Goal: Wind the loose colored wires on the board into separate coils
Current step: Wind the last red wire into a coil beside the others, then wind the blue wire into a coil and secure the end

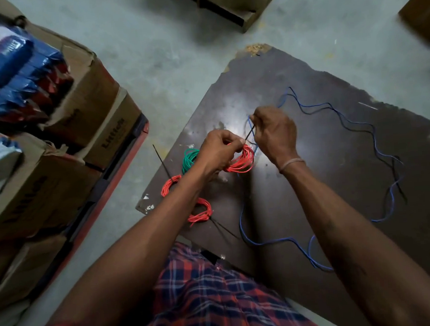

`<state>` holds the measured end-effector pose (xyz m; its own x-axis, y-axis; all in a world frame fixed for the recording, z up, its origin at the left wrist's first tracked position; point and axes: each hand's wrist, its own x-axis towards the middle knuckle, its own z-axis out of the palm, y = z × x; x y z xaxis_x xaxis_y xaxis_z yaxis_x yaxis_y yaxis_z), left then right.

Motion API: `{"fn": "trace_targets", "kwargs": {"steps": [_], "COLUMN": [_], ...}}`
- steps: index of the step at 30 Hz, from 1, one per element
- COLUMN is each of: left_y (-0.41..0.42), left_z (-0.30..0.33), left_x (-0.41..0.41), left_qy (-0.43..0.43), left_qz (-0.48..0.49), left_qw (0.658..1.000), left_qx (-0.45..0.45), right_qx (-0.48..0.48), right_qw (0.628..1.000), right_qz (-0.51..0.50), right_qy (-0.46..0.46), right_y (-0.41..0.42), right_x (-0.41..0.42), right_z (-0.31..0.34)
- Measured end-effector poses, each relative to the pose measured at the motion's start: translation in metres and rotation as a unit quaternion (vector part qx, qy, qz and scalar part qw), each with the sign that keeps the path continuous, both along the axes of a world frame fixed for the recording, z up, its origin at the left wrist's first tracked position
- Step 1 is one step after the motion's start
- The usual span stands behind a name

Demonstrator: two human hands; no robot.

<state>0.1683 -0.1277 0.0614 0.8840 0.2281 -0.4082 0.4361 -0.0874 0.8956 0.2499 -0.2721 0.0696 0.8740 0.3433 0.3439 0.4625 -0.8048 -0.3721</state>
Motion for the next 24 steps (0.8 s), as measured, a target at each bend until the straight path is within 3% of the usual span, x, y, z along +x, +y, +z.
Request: {"fn": "trace_targets", "kwargs": {"steps": [4, 7, 11, 17, 22, 24], "left_y": [0.019, 0.041, 0.063, 0.069, 0.064, 0.060], "left_z": [0.003, -0.005, -0.030, -0.084, -0.131, -0.122], "left_x": [0.013, 0.027, 0.047, 0.090, 0.104, 0.100], "left_qy": [-0.006, 0.008, 0.001, 0.061, 0.087, 0.087], "left_qz": [-0.012, -0.028, 0.052, 0.115, 0.039, 0.021], "left_qw": [1.000, 0.999, 0.997, 0.991, 0.985, 0.983], "left_qx": [-0.010, -0.042, -0.065, 0.044, 0.141, 0.162], "right_qx": [-0.005, 0.114, 0.257, 0.218, 0.177, 0.189], "right_qw": [1.000, 0.983, 0.908, 0.886, 0.860, 0.855], "right_qz": [-0.010, -0.047, -0.061, -0.179, -0.210, -0.213], "right_qy": [-0.005, 0.139, 0.326, 0.368, 0.430, 0.434], "right_y": [0.028, 0.041, 0.033, -0.021, -0.061, -0.070], "right_x": [0.018, 0.029, 0.035, -0.013, -0.072, -0.085], "right_z": [-0.007, -0.016, -0.026, -0.067, -0.087, -0.094]}}
